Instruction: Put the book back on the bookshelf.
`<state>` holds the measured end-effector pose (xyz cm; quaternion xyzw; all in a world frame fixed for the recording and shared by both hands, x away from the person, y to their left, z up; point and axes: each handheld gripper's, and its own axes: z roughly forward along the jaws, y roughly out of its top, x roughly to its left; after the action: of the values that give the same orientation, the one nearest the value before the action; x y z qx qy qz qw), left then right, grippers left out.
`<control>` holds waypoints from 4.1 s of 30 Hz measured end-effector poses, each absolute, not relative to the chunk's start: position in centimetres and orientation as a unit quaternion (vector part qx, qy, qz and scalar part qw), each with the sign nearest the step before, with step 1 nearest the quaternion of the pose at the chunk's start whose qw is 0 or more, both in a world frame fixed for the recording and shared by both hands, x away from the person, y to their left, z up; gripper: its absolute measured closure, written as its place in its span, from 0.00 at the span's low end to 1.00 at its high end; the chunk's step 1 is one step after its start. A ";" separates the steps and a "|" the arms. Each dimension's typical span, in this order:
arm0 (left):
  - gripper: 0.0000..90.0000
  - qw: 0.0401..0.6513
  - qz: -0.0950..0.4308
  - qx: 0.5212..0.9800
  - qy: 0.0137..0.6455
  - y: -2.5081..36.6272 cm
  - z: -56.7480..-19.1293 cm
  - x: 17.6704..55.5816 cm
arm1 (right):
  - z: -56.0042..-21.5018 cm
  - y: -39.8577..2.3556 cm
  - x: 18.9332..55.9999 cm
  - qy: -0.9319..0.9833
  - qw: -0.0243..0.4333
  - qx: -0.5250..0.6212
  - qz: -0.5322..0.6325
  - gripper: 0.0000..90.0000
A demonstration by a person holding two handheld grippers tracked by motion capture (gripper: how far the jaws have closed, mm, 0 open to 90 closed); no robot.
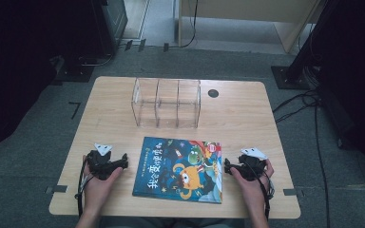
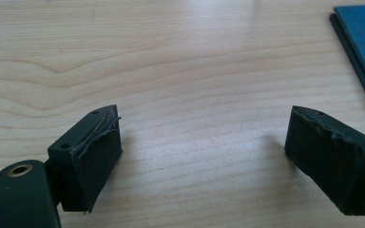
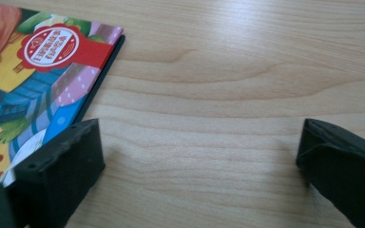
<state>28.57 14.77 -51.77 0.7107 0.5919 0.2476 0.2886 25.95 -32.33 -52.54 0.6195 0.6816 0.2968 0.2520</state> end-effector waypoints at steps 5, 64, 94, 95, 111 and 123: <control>0.15 0.289 0.246 0.712 0.591 15.0 -51.5 28.3 | -52.0 -32.5 25.3 0.649 0.268 0.638 0.317 0.28; 0.26 0.382 0.139 0.771 0.489 7.6 -51.6 26.0 | -52.9 -30.4 24.3 0.562 0.074 0.659 0.495 0.72; 0.24 0.397 0.119 0.760 0.501 8.5 -51.6 26.5 | -52.2 -30.9 24.0 0.551 0.051 0.635 0.539 0.76; 0.24 0.398 0.117 0.759 0.501 8.5 -51.6 26.5 | -52.3 -30.9 24.0 0.551 0.050 0.637 0.538 0.76; 0.22 0.404 0.098 0.757 0.504 9.3 -51.4 26.9 | -53.5 -31.0 24.8 0.542 -0.008 0.658 0.522 0.69; 0.25 0.421 0.069 0.758 0.493 9.5 -51.5 27.0 | -52.9 -31.3 24.7 0.512 -0.073 0.594 0.617 0.75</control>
<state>27.01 9.48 -51.52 0.7581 0.4928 0.0686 0.4215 24.70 -31.31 -52.93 0.5940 0.5115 0.6166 -0.0727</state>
